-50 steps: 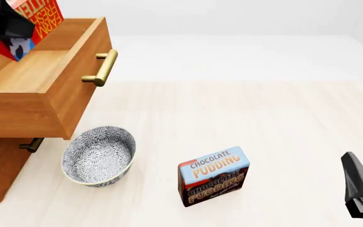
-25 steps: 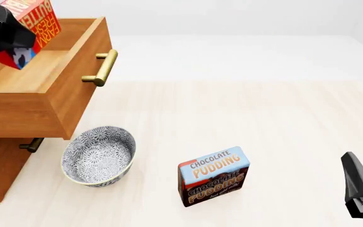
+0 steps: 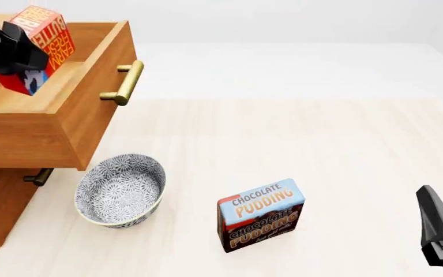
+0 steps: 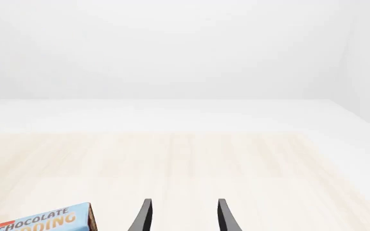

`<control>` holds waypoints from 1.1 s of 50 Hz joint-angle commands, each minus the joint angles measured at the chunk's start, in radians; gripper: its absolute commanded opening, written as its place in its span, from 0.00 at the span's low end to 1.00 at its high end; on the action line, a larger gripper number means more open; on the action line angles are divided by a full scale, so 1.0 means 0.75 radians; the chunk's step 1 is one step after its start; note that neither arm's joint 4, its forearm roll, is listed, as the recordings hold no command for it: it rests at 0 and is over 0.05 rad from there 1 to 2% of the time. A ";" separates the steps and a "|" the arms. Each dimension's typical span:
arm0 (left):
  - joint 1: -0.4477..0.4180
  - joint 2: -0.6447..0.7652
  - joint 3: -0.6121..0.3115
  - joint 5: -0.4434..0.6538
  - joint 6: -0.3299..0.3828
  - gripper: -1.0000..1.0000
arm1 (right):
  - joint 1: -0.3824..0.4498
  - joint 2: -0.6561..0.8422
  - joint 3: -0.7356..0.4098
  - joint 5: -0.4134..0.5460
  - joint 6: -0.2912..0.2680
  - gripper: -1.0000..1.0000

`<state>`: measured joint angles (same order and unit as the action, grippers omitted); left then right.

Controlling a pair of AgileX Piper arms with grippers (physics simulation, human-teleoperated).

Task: Put the butter at the back in the top drawer of the cabinet and close it.

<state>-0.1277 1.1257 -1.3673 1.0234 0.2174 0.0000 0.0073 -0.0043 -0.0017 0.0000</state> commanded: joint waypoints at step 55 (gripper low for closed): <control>0.109 0.039 0.121 -0.130 -0.021 0.00 | 0.000 0.000 0.000 0.000 0.000 1.00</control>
<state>-0.0557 1.1552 -1.2760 0.9428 0.1921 0.0000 0.0073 -0.0043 -0.0017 0.0000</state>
